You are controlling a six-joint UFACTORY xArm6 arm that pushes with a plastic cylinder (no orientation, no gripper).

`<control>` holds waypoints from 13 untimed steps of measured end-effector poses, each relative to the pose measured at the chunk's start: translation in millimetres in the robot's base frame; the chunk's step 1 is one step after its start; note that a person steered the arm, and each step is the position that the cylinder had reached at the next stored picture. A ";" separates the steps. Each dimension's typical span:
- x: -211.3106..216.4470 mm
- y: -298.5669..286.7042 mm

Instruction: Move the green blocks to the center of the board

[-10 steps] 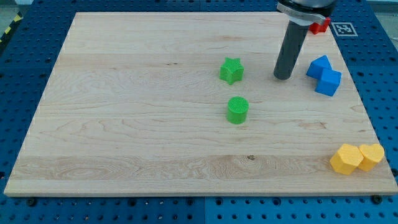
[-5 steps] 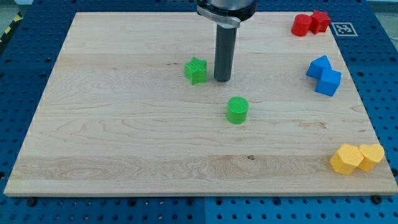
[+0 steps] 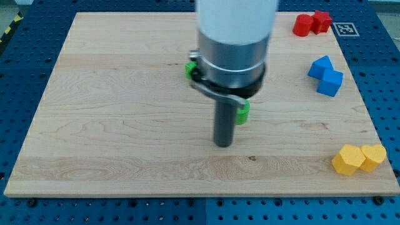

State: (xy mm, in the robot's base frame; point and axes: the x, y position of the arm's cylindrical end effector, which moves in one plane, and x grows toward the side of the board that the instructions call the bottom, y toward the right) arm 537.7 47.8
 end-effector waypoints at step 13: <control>-147.0 70.8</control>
State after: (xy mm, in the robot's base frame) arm 390.7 118.6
